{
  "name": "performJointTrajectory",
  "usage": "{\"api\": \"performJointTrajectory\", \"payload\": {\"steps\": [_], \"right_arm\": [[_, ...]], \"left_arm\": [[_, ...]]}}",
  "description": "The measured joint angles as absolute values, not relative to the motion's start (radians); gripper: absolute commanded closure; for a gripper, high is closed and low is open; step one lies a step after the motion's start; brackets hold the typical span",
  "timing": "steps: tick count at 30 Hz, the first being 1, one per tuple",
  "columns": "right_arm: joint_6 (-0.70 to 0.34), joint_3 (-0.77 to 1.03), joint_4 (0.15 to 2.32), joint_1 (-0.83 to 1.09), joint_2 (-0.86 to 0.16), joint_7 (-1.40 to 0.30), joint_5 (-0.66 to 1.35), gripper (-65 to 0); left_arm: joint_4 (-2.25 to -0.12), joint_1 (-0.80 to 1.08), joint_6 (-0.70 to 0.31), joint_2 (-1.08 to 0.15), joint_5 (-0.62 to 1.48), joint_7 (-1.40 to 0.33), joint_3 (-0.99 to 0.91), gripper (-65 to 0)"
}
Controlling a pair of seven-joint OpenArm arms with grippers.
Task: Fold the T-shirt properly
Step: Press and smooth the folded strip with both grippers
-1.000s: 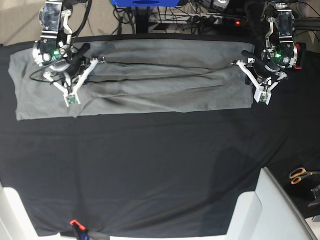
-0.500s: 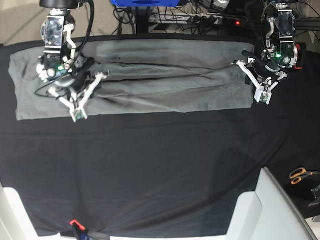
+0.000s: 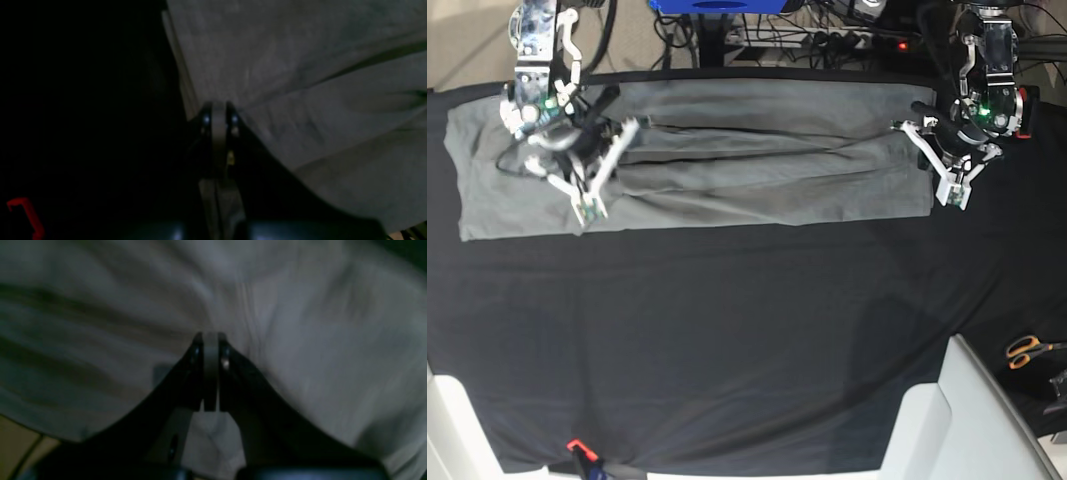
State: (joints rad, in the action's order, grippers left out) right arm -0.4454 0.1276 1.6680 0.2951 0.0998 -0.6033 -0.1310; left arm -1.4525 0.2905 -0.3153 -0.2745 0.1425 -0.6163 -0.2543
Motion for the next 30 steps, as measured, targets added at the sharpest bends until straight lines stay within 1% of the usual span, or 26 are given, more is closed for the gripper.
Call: {"api": "performJointTrajectory", "payload": {"steps": [2, 7, 11, 13, 18, 24, 30], "right_arm": [[-0.444, 0.127, 1.663, 0.251, 0.102, -0.643, -0.135, -0.5], [-0.435, 0.131, 1.554, 0.15, 0.086, -0.635, -0.138, -0.5], [-0.421, 0.151, 1.477, 0.121, 0.085, -0.632, -0.131, -0.5], [-0.373, 0.155, 1.438, 0.112, 0.072, -0.593, -0.14, -0.5], [-0.363, 0.165, 1.343, 0.109, 0.066, -0.519, -0.138, -0.2], [-0.361, 0.165, 1.345, 0.128, 0.068, -0.502, -0.136, -0.2], [-0.363, 0.16, 1.448, 0.223, 0.078, -0.528, -0.131, -0.2]], "left_arm": [[-1.452, 0.291, -0.315, -0.274, 0.142, -0.617, -0.254, 0.0], [-1.452, 0.29, -0.315, -0.272, 0.142, -0.617, -0.254, 0.0], [-1.452, 0.29, -0.315, -0.272, 0.142, -0.617, -0.255, 0.0], [-1.452, 0.291, -0.315, -0.272, 0.142, -0.617, -0.256, 0.0], [-1.452, 0.291, -0.315, -0.272, 0.142, -0.617, -0.256, 0.0], [-1.453, 0.291, -0.315, -0.272, 0.143, -0.616, -0.256, 0.0], [-1.452, 0.291, -0.315, -0.278, 0.143, -0.616, -0.257, 0.0]]}}
